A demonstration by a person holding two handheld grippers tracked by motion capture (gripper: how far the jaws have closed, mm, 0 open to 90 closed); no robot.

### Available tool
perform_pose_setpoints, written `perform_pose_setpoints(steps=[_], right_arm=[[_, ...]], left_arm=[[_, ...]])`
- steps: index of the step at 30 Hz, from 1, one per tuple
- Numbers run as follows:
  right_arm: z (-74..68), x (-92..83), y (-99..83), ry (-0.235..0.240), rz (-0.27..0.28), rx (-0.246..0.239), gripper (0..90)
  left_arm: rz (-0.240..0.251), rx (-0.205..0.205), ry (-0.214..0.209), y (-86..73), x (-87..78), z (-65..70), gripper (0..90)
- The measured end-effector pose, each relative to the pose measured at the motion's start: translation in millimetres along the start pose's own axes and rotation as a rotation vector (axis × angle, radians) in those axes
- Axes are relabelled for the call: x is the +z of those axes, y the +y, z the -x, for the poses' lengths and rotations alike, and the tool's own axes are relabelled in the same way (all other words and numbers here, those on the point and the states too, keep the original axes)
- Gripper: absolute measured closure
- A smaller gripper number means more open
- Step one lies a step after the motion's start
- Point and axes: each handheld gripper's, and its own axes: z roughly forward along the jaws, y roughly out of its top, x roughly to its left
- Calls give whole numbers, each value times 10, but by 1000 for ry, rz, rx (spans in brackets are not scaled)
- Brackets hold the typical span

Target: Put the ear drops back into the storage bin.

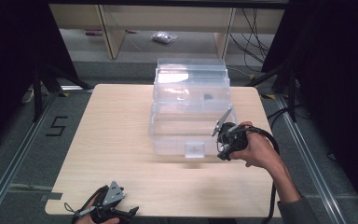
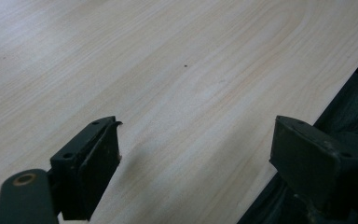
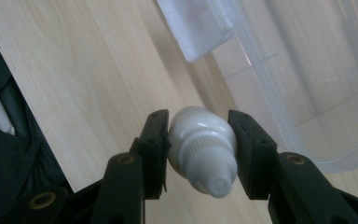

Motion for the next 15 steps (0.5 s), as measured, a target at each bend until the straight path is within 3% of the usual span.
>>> perform_pose_setpoints(steps=[1, 3, 5, 6, 10, 11, 15], right_arm=[[6, -17, 4, -1, 3, 15, 601], [39, -51, 25, 1, 9, -4, 602], [35, -101, 42, -10, -1, 48, 602], [73, -123, 54, -5, 13, 15, 602], [118, -204, 95, 9, 18, 25, 602], [134, -216, 103, -12, 40, 19, 602], [192, -261, 139, -21, 47, 30, 602]], left_arm=[[-25, 30, -4, 1, -16, -18, 150], [-13, 15, 0, -1, -9, -15, 150], [-11, 15, 1, 2, -10, -14, 151], [-16, 18, -5, -1, -12, -13, 150], [-13, 17, 0, 3, -12, -15, 150], [-22, 28, 0, 3, -17, -18, 150], [-13, 15, -1, -2, -10, -16, 151]])
